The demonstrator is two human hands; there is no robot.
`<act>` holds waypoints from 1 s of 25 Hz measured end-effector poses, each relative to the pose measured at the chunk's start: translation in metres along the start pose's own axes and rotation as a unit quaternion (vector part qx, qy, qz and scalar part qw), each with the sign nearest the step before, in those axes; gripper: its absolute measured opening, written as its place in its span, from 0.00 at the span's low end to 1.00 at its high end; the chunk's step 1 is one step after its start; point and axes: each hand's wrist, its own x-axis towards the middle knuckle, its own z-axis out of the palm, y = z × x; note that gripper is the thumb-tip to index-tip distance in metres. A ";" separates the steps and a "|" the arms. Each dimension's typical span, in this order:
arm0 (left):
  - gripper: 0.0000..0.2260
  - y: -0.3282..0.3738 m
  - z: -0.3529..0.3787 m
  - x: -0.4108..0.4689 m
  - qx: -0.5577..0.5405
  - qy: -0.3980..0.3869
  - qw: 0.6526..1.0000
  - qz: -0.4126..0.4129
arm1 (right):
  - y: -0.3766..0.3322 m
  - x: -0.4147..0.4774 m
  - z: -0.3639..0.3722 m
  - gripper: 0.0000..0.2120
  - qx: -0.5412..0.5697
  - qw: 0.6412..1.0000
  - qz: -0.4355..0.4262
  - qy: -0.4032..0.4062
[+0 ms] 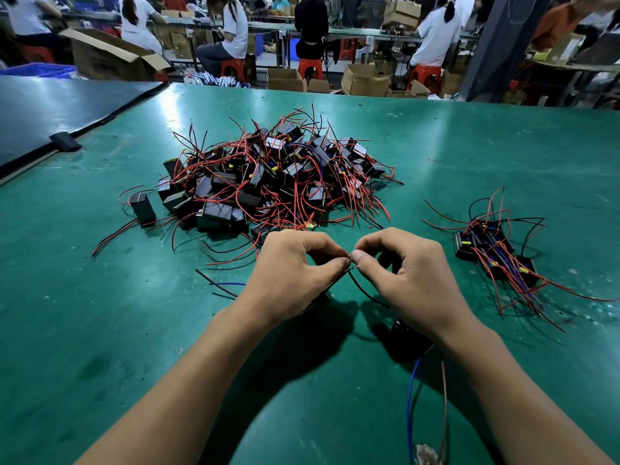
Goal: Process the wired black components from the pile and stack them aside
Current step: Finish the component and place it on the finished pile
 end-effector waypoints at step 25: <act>0.03 -0.005 0.002 0.001 -0.160 0.013 0.980 -0.114 | 0.010 0.003 -0.006 0.02 0.273 0.931 0.212 -0.114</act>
